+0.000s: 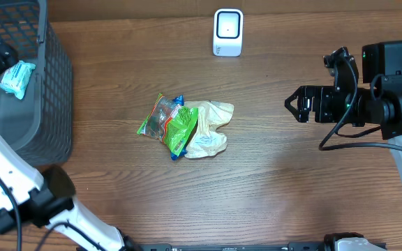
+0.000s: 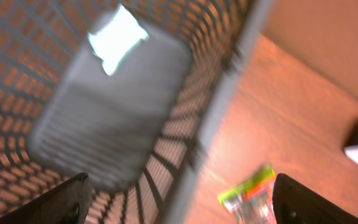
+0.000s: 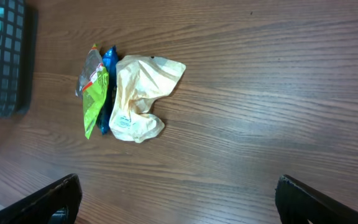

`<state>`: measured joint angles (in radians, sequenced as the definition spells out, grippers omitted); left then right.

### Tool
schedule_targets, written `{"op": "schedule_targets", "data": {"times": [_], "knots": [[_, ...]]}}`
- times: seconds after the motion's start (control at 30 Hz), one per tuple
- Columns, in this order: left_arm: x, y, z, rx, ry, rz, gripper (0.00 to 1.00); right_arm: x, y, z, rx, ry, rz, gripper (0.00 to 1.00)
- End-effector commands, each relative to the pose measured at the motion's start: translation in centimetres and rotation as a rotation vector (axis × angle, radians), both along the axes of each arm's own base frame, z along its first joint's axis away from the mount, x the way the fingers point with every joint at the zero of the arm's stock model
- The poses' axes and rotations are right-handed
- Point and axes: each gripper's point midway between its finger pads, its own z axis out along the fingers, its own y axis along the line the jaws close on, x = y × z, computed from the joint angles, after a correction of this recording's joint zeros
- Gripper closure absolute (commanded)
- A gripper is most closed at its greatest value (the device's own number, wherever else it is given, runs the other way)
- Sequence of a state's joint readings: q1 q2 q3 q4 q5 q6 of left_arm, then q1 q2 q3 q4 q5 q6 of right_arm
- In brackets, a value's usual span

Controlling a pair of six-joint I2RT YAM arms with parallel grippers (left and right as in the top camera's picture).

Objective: Scan the item barcode
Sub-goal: 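Lift the wipes pack out of the basket with the left gripper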

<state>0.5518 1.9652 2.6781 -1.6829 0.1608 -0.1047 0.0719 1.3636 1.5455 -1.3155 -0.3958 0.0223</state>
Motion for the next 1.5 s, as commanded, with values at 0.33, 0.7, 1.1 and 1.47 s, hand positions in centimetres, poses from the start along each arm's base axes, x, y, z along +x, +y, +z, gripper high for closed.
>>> {"op": "schedule_targets", "data": {"times": [0.33, 0.7, 1.1, 1.47], "knots": [[-13.0, -4.1, 6.1, 0.422, -0.222, 0.342, 0.12, -0.3, 0.0, 1.1, -0.014, -0.046, 0.047, 0.00], [-4.7, 7.2, 10.0, 0.767, -0.370, 0.455, 0.00, -0.9, 0.0, 0.7, -0.015, -0.014, 0.047, 0.00], [3.9, 17.0, -9.3, 0.408, -0.130, 0.376, 0.03, -1.7, -0.1, 0.4, -0.015, 0.024, 0.046, 0.00], [9.9, 18.9, -26.7, 0.287, 0.006, 0.199, 0.06, -2.2, 0.1, 0.3, 0.001, 0.047, 0.047, 0.00]]}}
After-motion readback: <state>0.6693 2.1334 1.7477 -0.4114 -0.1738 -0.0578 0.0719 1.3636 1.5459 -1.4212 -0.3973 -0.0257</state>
